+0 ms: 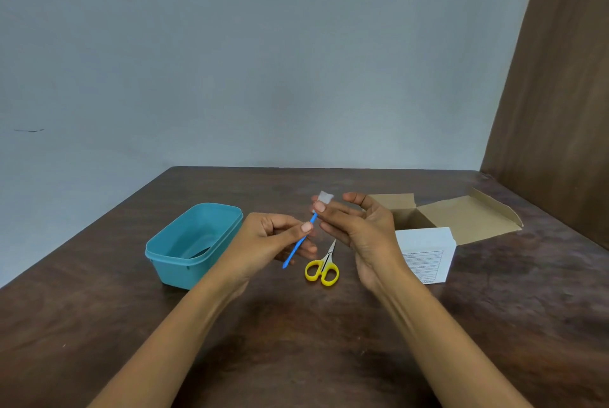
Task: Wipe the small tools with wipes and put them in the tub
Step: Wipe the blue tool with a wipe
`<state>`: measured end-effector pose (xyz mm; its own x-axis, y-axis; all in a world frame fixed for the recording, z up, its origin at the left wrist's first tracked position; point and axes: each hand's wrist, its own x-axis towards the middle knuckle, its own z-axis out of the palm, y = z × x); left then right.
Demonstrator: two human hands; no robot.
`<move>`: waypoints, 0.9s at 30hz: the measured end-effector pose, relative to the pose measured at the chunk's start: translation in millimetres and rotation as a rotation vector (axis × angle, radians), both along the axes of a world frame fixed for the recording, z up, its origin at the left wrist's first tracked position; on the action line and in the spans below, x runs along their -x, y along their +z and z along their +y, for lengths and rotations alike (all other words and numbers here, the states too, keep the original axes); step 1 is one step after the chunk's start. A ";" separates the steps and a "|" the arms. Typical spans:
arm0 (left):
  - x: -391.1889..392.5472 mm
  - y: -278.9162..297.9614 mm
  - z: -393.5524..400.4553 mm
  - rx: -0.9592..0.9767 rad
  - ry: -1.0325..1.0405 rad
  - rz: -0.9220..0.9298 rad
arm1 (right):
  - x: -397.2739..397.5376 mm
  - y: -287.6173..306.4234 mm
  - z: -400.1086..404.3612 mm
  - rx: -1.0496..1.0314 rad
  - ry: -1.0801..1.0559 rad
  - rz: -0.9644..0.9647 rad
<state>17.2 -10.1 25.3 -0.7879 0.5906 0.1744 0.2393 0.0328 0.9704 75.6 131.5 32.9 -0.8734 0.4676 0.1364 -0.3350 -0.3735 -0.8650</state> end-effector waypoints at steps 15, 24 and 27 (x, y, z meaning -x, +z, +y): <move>8.3 -6.4 0.2 -0.015 0.131 0.323 | 3.0 -4.4 -1.3 -0.083 -0.138 0.015; 12.0 -9.4 0.7 0.019 0.206 0.429 | 5.2 -6.5 -2.8 -0.076 -0.106 0.013; 12.1 -9.9 0.0 0.054 0.228 0.482 | 3.6 -5.7 -0.3 -0.106 -0.154 -0.013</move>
